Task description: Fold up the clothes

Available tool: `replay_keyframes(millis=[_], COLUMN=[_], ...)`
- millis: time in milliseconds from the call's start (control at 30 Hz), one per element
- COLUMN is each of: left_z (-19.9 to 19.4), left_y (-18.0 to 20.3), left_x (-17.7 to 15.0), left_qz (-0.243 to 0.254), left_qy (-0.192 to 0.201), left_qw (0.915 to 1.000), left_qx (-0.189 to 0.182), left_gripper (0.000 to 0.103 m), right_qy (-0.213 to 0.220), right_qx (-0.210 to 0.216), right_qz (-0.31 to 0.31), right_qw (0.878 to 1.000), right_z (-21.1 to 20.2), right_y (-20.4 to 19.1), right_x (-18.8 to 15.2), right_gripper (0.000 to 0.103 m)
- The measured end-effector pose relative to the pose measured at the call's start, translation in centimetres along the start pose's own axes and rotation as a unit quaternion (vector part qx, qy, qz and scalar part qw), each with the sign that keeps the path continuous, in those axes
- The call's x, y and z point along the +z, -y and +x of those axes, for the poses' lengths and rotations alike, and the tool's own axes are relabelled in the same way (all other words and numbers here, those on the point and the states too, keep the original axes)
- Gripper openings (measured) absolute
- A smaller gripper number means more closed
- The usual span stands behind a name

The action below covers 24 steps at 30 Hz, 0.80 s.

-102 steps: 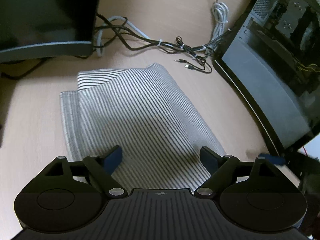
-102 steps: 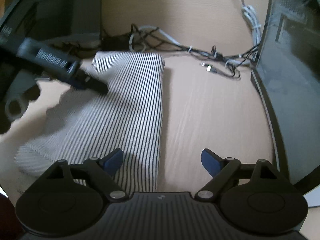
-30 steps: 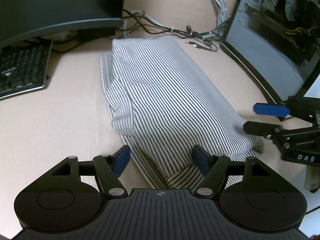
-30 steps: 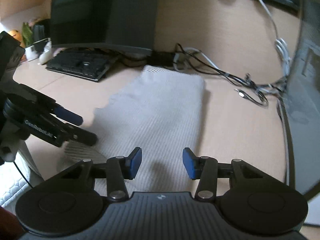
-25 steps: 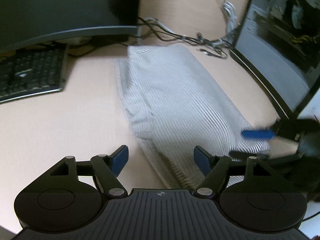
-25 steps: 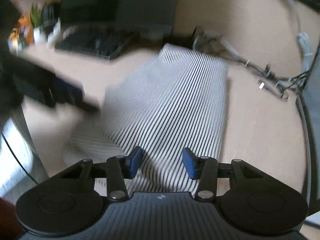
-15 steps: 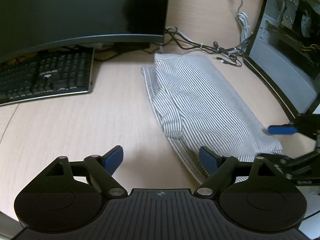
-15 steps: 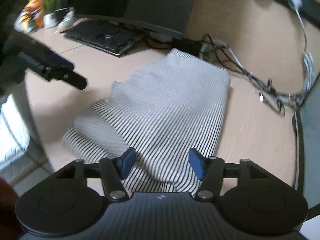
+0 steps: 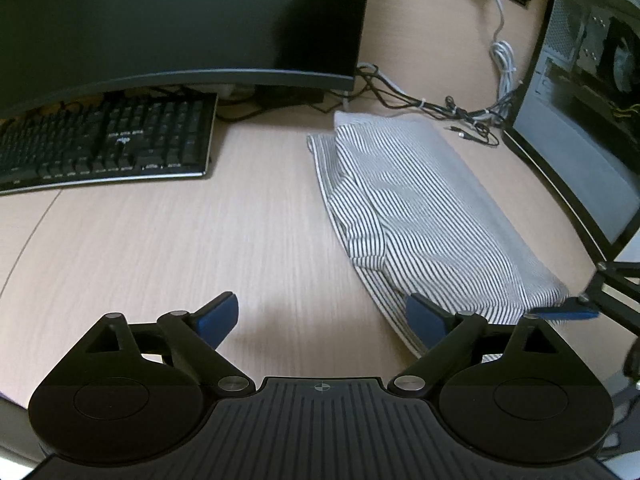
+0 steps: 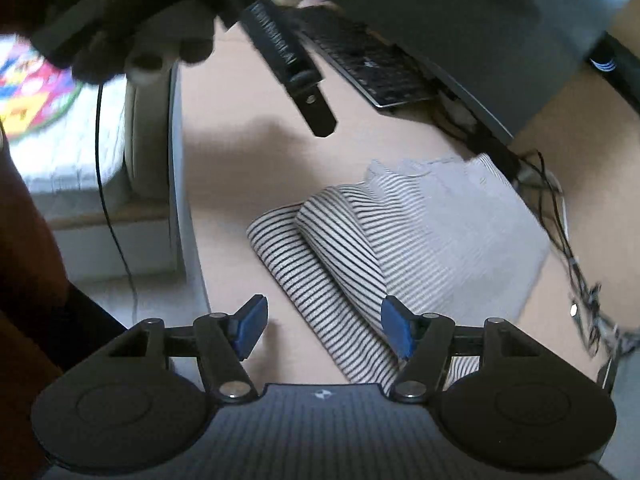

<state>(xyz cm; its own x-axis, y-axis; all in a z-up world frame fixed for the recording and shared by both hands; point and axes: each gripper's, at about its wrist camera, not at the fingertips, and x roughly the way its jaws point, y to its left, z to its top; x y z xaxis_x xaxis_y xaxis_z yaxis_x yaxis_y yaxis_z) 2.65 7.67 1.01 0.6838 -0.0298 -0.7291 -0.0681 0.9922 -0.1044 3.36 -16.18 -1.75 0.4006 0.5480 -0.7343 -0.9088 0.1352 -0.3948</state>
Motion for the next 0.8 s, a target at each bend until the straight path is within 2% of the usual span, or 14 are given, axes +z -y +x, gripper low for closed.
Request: replay_keyframes(millis=[133, 167, 200, 233, 267, 300, 367, 433, 600, 800], left_z=[0.0, -0.1, -0.2, -0.3, -0.4, -0.5, -0.4, -0.2, 1.6, 3.4], left_y=[-0.1, 0.0, 0.2, 0.3, 0.6, 0.8, 1.4, 2.0, 4.1, 7.1], left_x=[-0.3, -0.3, -0.4, -0.4, -0.4, -0.4, -0.3, -0.2, -0.5, -0.7], left_qz=[0.016, 0.021, 0.029, 0.037, 0.048, 0.059, 0.081, 0.103, 0.173, 0.281], left_qy=[-0.006, -0.006, -0.004, -0.003, 0.0, 0.002, 0.003, 0.003, -0.014, -0.009], left_qw=[0.9998, 0.9997, 0.9995, 0.9991, 0.9985, 0.9978, 0.9959, 0.9935, 0.982, 0.9561], left_qx=[-0.006, -0.01, -0.015, -0.021, -0.026, -0.031, -0.04, -0.049, -0.075, -0.083], left_gripper=[0.095, 0.095, 0.095, 0.096, 0.096, 0.097, 0.097, 0.097, 0.098, 0.098], right_qy=[0.003, 0.002, 0.001, -0.001, -0.003, -0.003, -0.003, -0.001, 0.0, 0.003], right_qx=[-0.026, -0.028, -0.027, -0.016, 0.002, 0.021, 0.057, 0.081, 0.099, 0.103], right_qz=[-0.041, -0.028, -0.011, 0.025, 0.079, 0.137, 0.239, 0.3, 0.352, 0.395], right_qw=[0.999, 0.999, 1.0, 1.0, 0.997, 0.99, 0.969, 0.95, 0.931, 0.913], right_z=[1.3, 1.5, 1.8, 2.0, 2.1, 2.2, 2.2, 2.3, 2.3, 2.8], right_y=[-0.5, 0.0, 0.6, 1.7, 3.1, 4.6, 7.4, 9.0, 9.9, 10.4], right_x=[0.2, 0.3, 0.5, 0.5, 0.5, 0.5, 0.0, -0.6, -1.7, -2.2], right_gripper=[0.067, 0.067, 0.062, 0.053, 0.051, 0.048, 0.043, 0.041, 0.041, 0.038])
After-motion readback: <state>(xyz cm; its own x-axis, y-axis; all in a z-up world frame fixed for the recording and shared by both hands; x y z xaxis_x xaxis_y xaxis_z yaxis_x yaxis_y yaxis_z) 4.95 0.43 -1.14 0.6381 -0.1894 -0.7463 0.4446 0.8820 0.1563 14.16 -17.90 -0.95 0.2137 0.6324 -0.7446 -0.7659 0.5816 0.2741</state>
